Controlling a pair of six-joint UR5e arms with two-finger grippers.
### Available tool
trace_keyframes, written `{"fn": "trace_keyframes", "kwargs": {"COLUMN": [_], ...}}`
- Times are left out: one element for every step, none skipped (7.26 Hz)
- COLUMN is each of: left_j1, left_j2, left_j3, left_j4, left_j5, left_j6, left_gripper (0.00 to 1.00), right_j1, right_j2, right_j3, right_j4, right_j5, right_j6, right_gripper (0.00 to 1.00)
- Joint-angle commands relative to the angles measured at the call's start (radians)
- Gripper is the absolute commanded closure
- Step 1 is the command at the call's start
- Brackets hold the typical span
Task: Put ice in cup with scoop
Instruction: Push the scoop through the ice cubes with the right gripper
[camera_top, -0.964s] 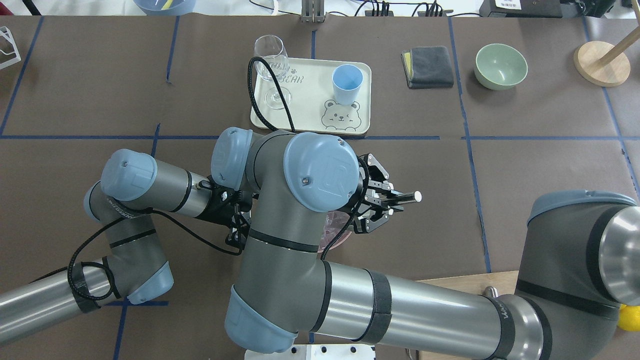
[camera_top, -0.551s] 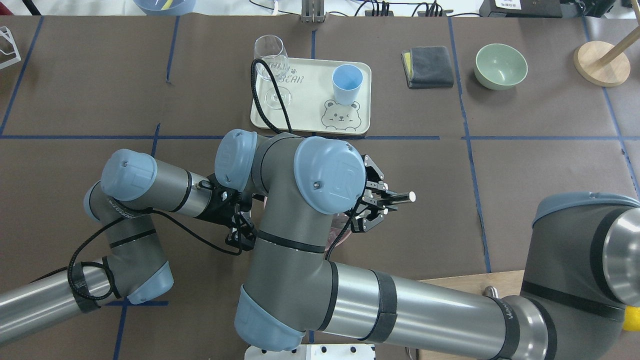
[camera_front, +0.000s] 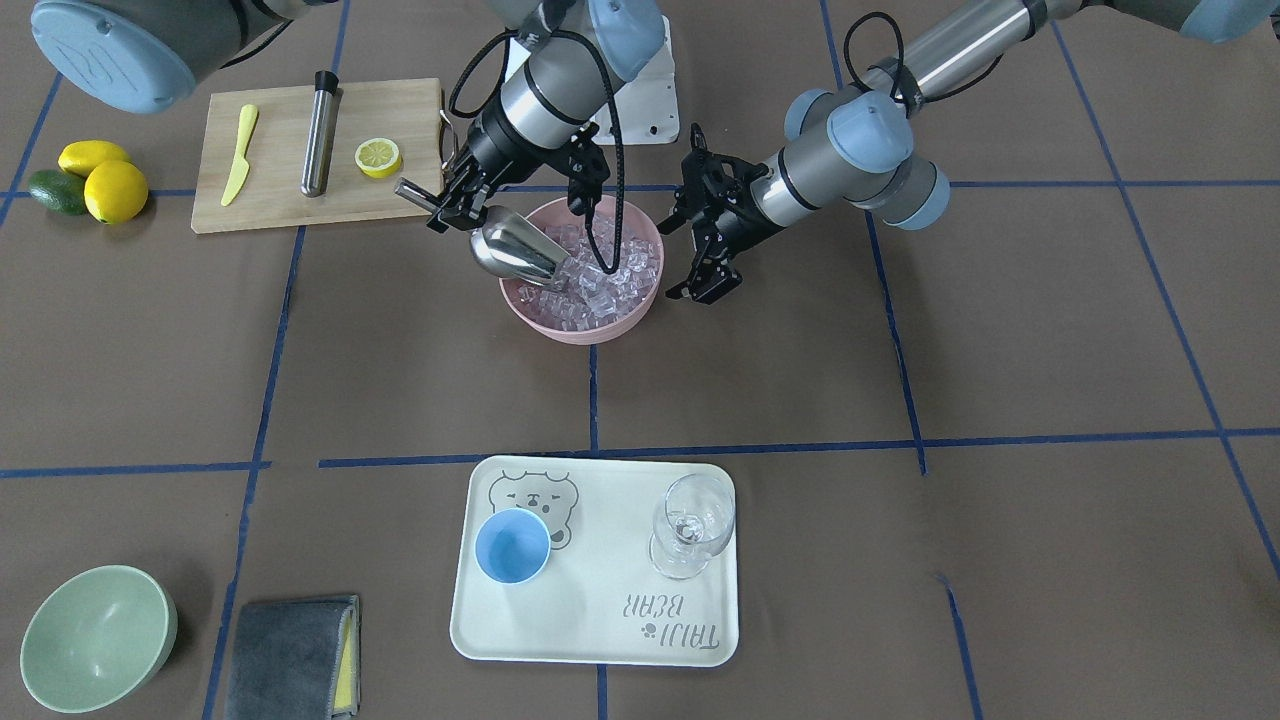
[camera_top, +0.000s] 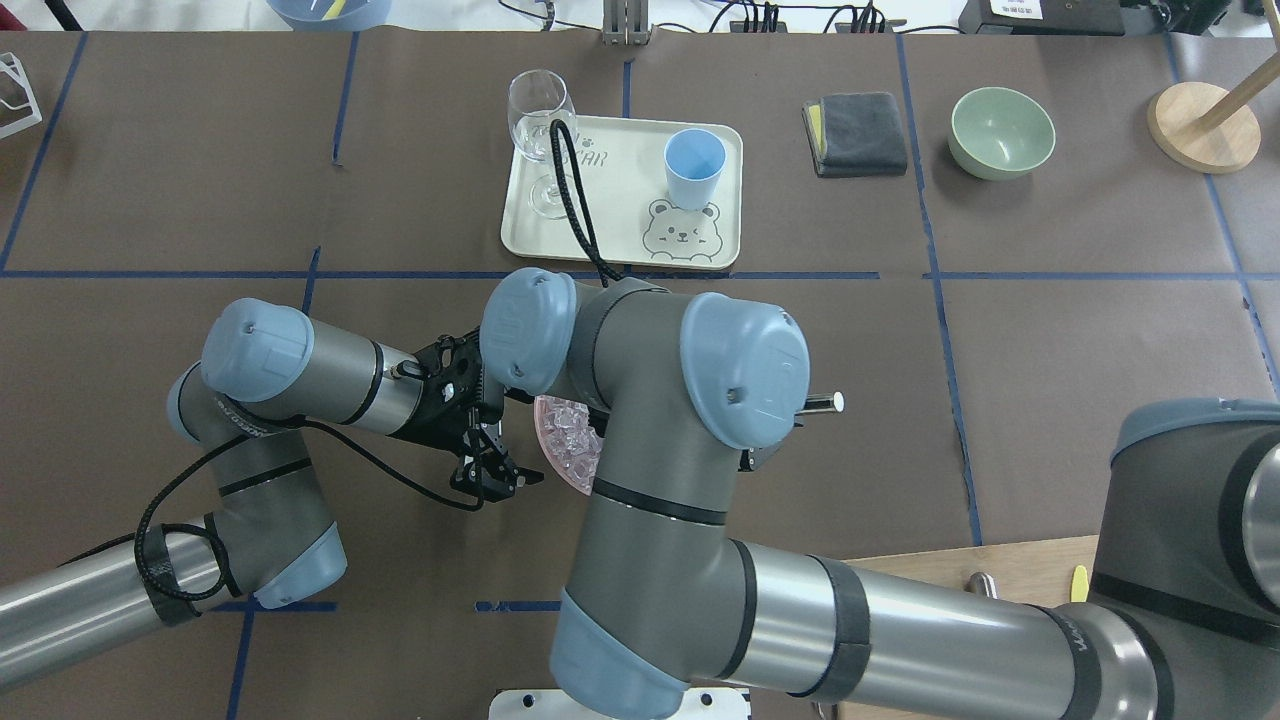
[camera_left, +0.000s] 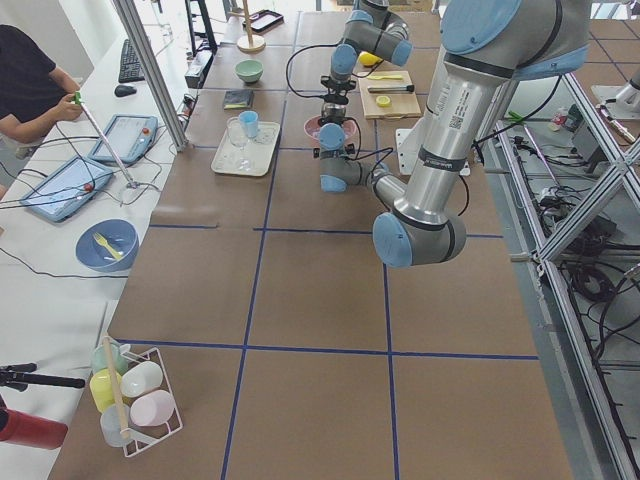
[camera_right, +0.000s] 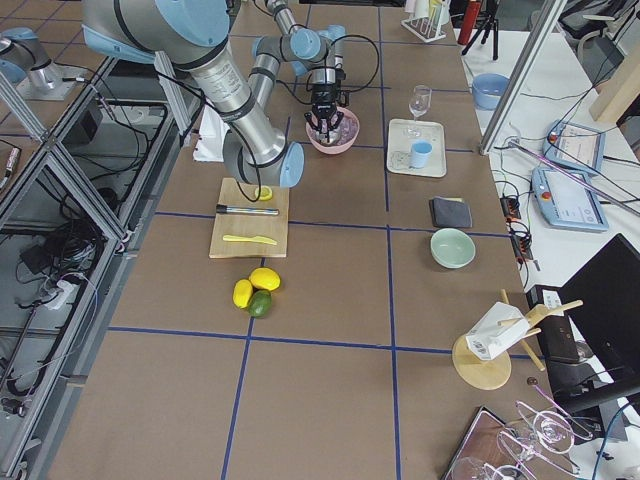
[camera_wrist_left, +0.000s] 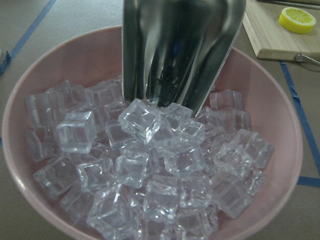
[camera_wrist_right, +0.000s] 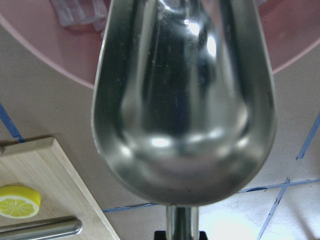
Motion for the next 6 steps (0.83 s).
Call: {"fn": "trace_keyframes", "kwargs": {"left_j1": [0.0,0.0,-0.002,-0.003,-0.003,-0.003], "left_j2": [0.0,0.0,0.0,0.0,0.0,0.0], "left_j3": [-0.002,-0.002,-0.002,-0.002,-0.002,-0.002], "left_j4": [0.0,-0.001,0.0,0.0,0.0,0.0], "left_j5": [0.0,0.0,0.0,0.0,0.002,0.0], "left_j6": [0.0,0.002,0.002,0.002,0.002,0.0], "left_gripper": [0.0,0.0,0.0,0.0,0.0,0.0], "right_j1": [0.0,0.0,0.0,0.002,0.003,0.003], "right_j2": [-0.032,-0.04,-0.05,-0.06,-0.063,-0.07], "right_j3": [0.022,0.022,0.024,0.025,0.04,0.057], "right_j4": [0.062,0.09,0.118,0.139,0.145,0.156], "right_j5": [0.001,0.001,0.001,0.018,0.026,0.026], "right_j6": [0.005,0.005,0.005,0.005,0.005,0.005], "right_gripper": [1.0,1.0,1.0,1.0,1.0,1.0]}}
